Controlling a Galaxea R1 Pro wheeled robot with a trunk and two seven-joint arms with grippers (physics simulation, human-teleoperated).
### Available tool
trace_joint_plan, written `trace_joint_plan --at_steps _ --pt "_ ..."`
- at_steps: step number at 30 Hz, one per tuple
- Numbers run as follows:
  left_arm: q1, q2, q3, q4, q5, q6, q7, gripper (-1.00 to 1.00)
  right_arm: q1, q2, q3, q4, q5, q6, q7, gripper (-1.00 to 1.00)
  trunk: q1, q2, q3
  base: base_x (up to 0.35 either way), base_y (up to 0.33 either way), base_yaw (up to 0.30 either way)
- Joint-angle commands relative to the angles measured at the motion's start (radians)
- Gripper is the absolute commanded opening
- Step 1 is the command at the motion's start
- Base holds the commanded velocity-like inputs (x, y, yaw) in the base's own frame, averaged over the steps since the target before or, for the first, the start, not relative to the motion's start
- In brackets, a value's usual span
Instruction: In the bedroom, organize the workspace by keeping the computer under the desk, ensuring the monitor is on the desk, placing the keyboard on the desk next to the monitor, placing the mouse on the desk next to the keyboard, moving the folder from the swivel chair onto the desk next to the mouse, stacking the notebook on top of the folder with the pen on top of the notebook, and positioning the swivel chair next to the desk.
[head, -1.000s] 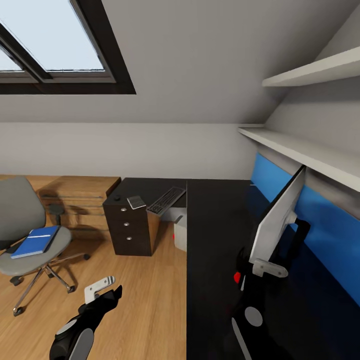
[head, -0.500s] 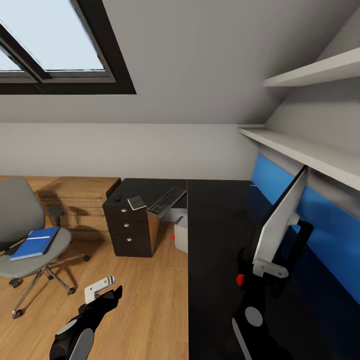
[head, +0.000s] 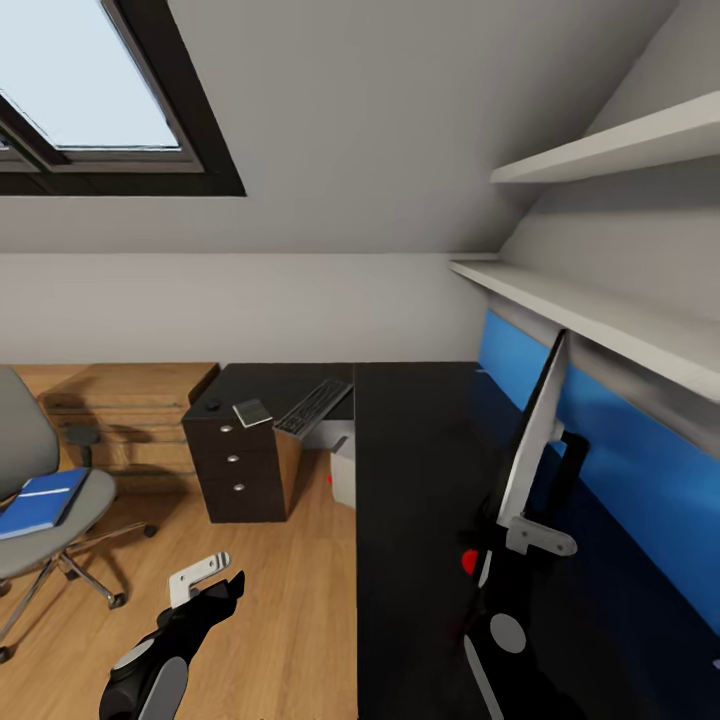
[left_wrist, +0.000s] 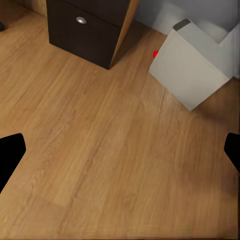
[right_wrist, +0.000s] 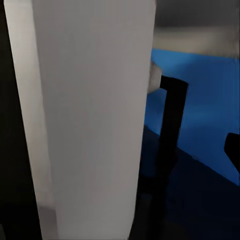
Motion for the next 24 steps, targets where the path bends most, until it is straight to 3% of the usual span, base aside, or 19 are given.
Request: trace_joint_plan --at_steps 1,18,24 --pt "-0.001 0.001 -0.001 -0.002 0.011 0.002 0.009 1.00 -0.001 0.000 0.001 0.000 0.004 -0.001 -0.005 1.00 0.000 -0.002 -0.001 -0.241 -0.129 -0.160" --pt "-0.001 0.002 0.000 -0.002 0.011 0.003 0.008 1.00 0.003 0.000 0.002 0.010 0.004 -0.001 -0.005 1.00 0.000 -0.002 0.017 -0.262 -0.142 -0.147" --pt "-0.001 0.002 0.000 -0.002 0.011 0.003 0.008 1.00 0.003 0.001 0.002 0.029 0.004 -0.001 -0.003 1.00 0.000 -0.002 0.018 -0.096 -0.137 -0.022"
